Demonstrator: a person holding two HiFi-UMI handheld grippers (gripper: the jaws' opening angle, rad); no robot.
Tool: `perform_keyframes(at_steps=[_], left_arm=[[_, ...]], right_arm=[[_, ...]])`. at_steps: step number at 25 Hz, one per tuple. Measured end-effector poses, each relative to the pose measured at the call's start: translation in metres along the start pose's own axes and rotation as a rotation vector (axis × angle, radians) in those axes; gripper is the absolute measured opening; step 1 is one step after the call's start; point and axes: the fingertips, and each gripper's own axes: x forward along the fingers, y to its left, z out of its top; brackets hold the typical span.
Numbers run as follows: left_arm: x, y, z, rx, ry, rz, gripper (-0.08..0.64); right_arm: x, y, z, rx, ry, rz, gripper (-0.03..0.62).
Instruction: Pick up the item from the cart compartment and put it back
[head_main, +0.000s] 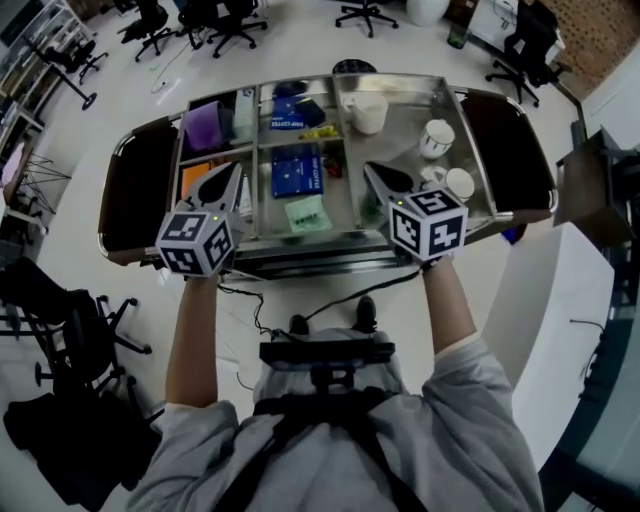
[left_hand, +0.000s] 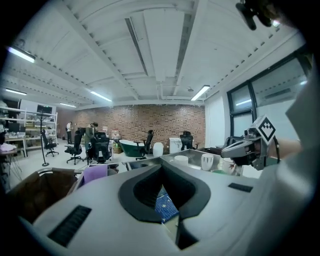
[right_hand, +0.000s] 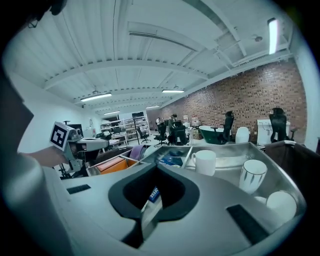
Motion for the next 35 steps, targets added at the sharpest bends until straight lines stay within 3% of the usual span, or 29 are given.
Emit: perform_keyframes(at_steps=[6,18,35], left_arm=[[-0.037,0.006,-0.025,-0.078,-0.013,0.055,0.005],[-0.076,0.013,-0.044,-0.099,-0.016,0.108,0.005],[-0.082,0.014,-0.052,-0.103,-0.010,0.109,0.005]], right_arm=[[-0.024,0.003,-0.018,0.035,-0.015,-0.012,0.009],[-0.044,0.005,-0.033,0.016,-0.009,-0.036,0.009],[-0.049,0.004,-0.034,0.023,-0.013,-0.036,0.009]])
